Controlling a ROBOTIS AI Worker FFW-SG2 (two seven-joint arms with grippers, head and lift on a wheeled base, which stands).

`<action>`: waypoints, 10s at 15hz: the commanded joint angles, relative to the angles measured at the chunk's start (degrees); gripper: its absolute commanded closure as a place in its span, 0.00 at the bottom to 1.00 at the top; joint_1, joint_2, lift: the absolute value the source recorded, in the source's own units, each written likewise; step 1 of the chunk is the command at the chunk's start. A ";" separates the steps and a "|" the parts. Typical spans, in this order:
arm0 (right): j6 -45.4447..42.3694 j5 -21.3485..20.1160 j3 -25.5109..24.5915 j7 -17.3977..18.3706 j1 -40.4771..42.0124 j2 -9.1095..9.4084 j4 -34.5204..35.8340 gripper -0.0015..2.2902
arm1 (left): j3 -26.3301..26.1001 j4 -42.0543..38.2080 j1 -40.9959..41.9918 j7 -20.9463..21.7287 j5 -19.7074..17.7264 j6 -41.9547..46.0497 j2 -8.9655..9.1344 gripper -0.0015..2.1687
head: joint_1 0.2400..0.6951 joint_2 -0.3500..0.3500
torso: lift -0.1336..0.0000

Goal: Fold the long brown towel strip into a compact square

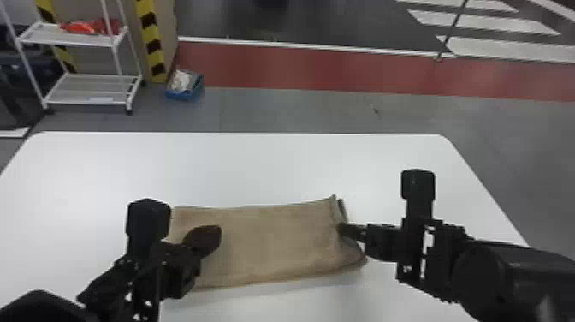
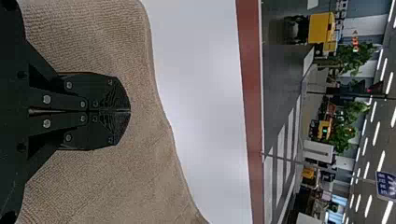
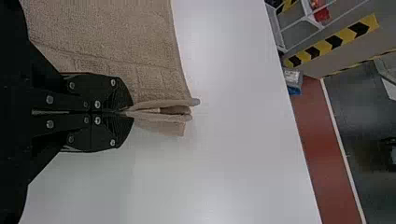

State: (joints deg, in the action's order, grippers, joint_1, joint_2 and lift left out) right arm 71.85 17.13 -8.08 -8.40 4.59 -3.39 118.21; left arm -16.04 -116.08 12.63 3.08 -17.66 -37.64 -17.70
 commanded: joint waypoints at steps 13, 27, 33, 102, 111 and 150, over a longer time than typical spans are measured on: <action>4.75 16.35 -7.30 0.14 1.12 -0.21 10.55 0.56 | -7.43 7.28 -7.70 -0.70 0.43 -0.46 2.67 0.83 | 1.00 0.27 | 0.07; 1.41 21.01 0.70 5.23 -3.45 1.02 13.10 0.56 | -0.75 -2.57 -3.13 0.88 -2.99 -3.45 0.30 0.83 | 1.00 0.39 | 0.07; 1.24 20.13 0.52 5.15 -5.74 0.93 12.31 0.56 | 1.80 0.16 -1.55 0.88 0.17 -3.80 -1.55 0.83 | 1.00 0.49 | 0.07; -26.53 2.99 3.86 -6.37 19.49 0.23 4.49 0.77 | 14.54 -7.31 7.85 8.96 0.96 5.51 -1.37 0.83 | 1.00 0.55 | 0.07; -22.67 3.61 9.40 -2.41 7.54 0.41 -3.78 0.77 | 16.48 -7.23 8.29 9.67 -0.45 6.74 -1.63 0.83 | 1.00 0.63 | 0.07; -47.45 13.19 -16.62 -25.88 26.87 3.45 3.08 0.77 | 14.89 0.95 7.50 12.04 0.52 7.10 -2.16 0.83 | 1.00 0.36 | 0.07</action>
State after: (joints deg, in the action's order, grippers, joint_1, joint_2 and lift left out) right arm 24.40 29.93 -24.46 -34.13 31.39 -0.09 121.23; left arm -0.60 -114.54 19.78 15.12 -17.08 -30.23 -19.93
